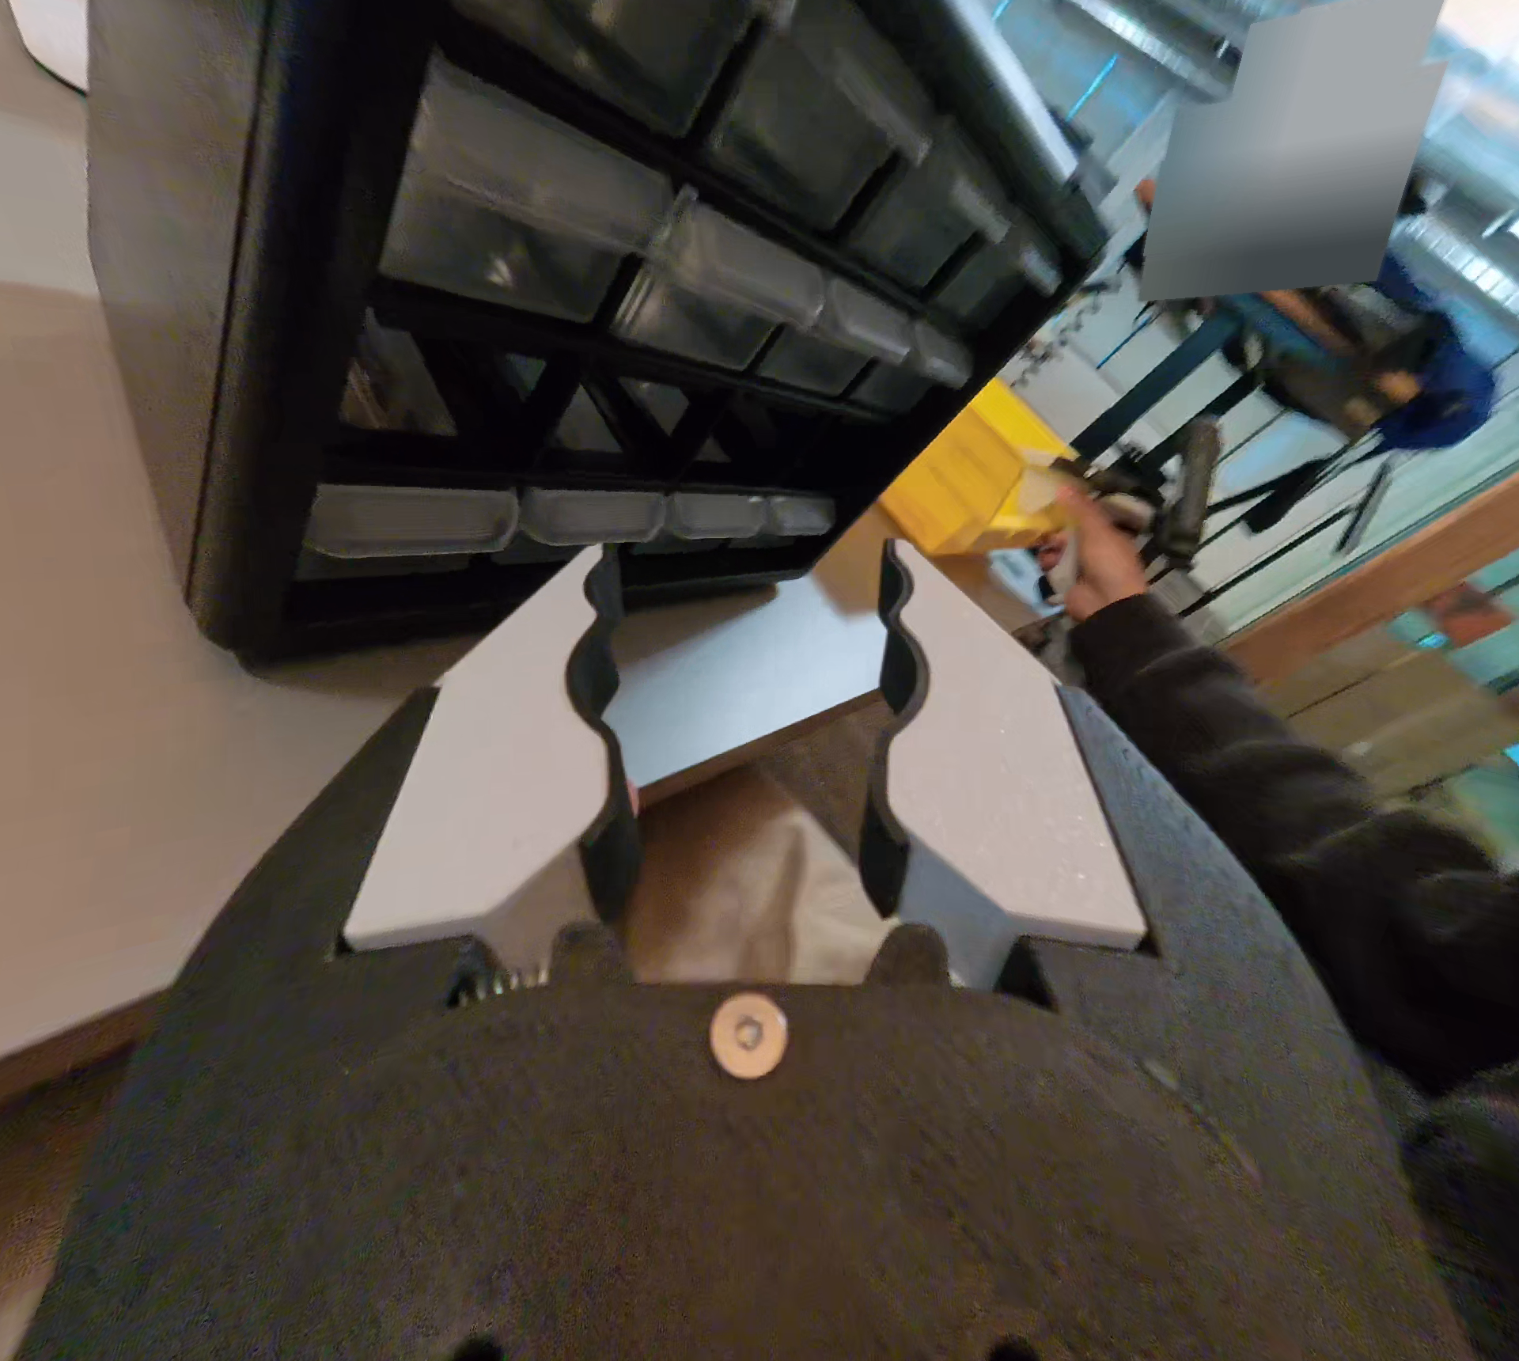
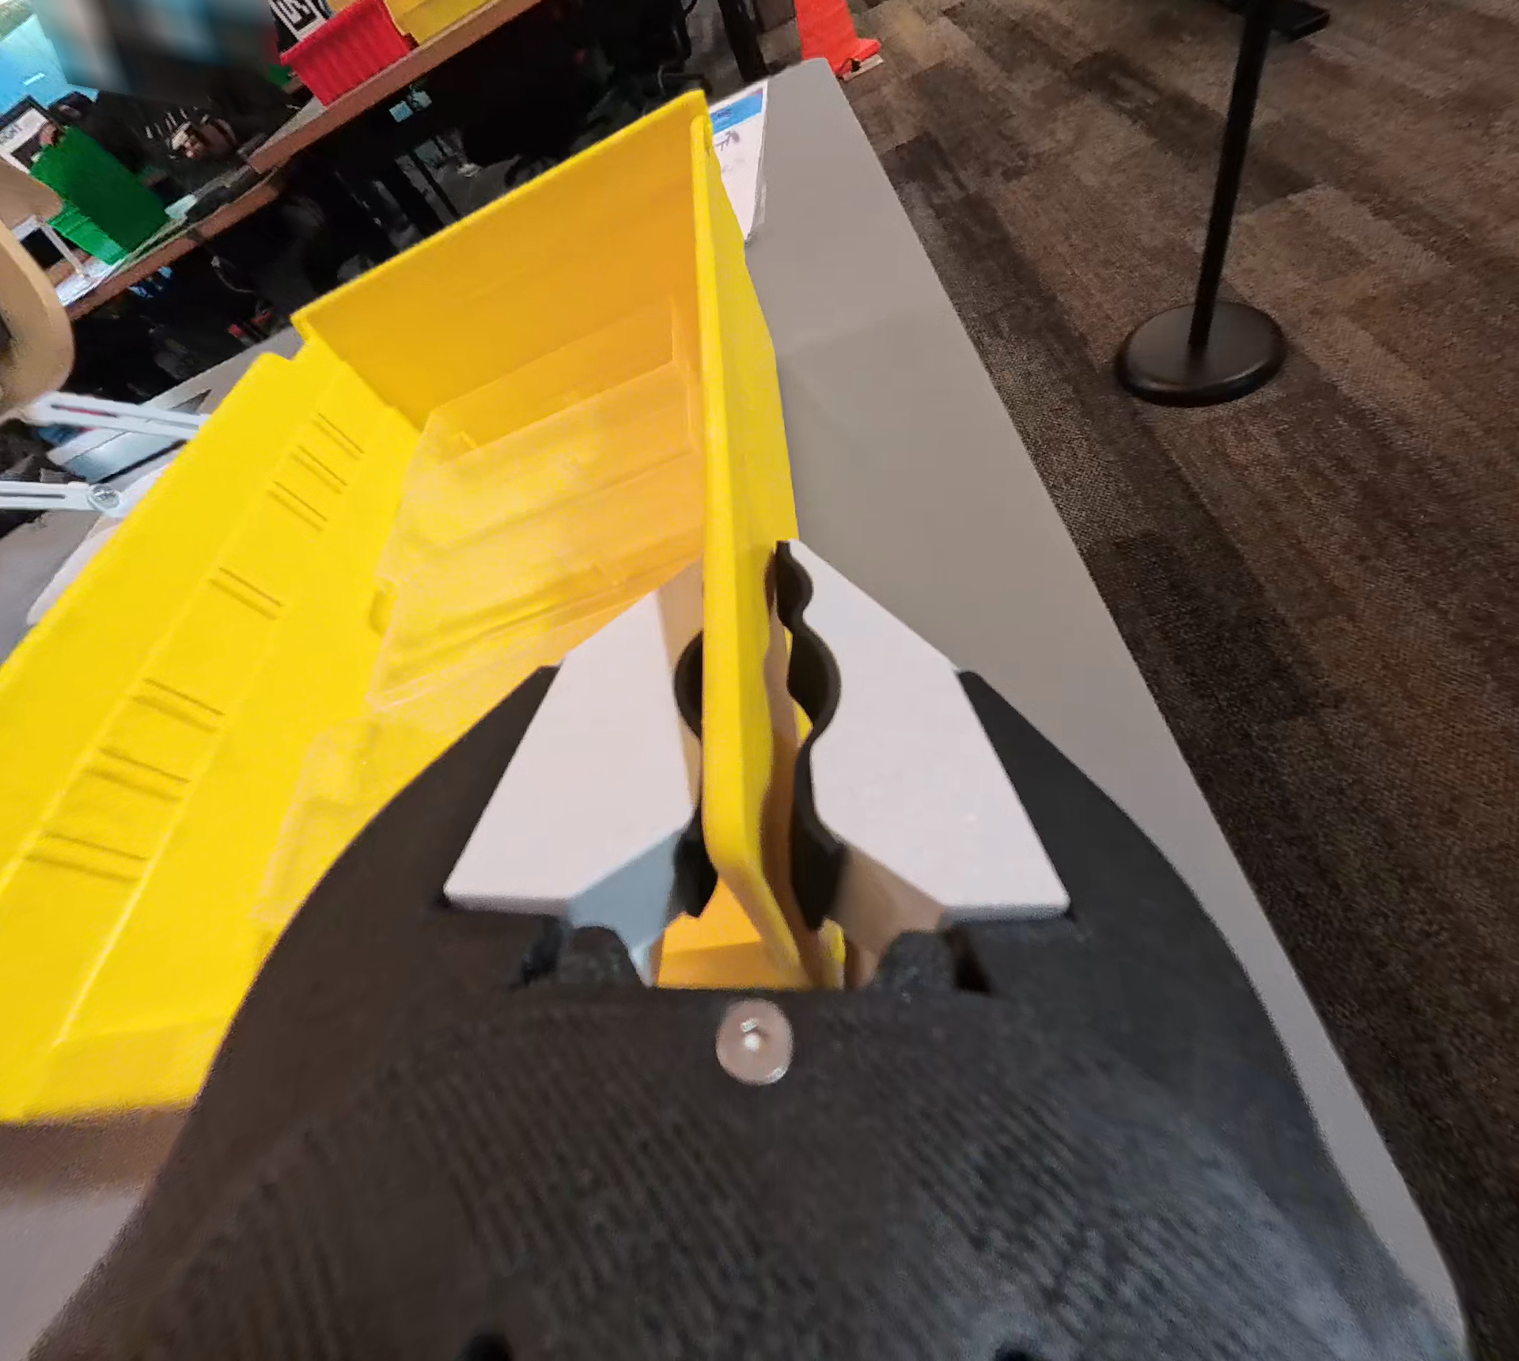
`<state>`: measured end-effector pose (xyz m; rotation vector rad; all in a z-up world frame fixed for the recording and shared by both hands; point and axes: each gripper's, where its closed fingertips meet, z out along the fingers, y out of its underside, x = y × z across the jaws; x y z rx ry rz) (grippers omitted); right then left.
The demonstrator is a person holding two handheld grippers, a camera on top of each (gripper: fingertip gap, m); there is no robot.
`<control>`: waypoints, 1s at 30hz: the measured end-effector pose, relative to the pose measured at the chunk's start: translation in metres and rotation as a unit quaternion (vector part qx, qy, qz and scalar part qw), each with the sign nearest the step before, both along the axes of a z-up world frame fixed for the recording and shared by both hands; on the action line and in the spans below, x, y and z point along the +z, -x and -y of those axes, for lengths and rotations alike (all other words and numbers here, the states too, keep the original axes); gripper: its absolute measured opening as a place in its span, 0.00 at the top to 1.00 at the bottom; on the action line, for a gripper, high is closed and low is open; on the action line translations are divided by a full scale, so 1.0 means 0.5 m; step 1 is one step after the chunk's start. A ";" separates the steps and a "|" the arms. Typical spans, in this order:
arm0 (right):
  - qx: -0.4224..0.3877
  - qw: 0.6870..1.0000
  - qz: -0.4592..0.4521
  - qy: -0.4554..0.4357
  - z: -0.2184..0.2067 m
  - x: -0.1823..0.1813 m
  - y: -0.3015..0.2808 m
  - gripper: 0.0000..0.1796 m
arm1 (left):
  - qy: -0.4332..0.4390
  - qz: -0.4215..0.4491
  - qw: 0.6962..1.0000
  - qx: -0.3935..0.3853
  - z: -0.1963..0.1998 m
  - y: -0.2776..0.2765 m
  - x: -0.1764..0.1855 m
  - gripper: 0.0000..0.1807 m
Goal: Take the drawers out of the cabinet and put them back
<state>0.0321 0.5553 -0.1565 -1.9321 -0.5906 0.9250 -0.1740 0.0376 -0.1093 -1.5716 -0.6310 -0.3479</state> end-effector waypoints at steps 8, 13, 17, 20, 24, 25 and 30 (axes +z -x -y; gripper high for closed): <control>-0.008 0.998 -0.057 -0.016 0.045 0.152 -0.013 0.96 | 0.022 -0.081 0.972 0.220 0.202 0.205 0.107 0.57; 0.054 0.996 -0.054 -0.049 0.145 0.325 0.035 0.96 | 0.116 -0.160 0.898 0.394 0.391 0.424 0.104 0.50; 0.144 0.986 -0.047 -0.072 0.260 0.465 0.100 0.96 | 0.240 -0.171 0.865 0.407 0.437 0.516 0.020 0.51; 0.212 0.972 -0.064 -0.083 0.358 0.551 0.162 0.96 | 0.299 -0.163 0.854 0.394 0.436 0.554 -0.064 0.60; 0.309 0.944 -0.098 -0.068 0.520 0.600 0.278 0.96 | 0.374 -0.268 0.798 0.389 0.439 0.592 -0.089 0.81; 0.332 0.935 -0.104 -0.060 0.565 0.603 0.313 0.96 | 0.387 -0.279 0.793 0.380 0.431 0.594 -0.091 0.92; 0.435 0.893 -0.113 -0.013 0.785 0.581 0.489 0.96 | 0.330 -0.217 0.842 0.368 0.434 0.600 -0.070 1.00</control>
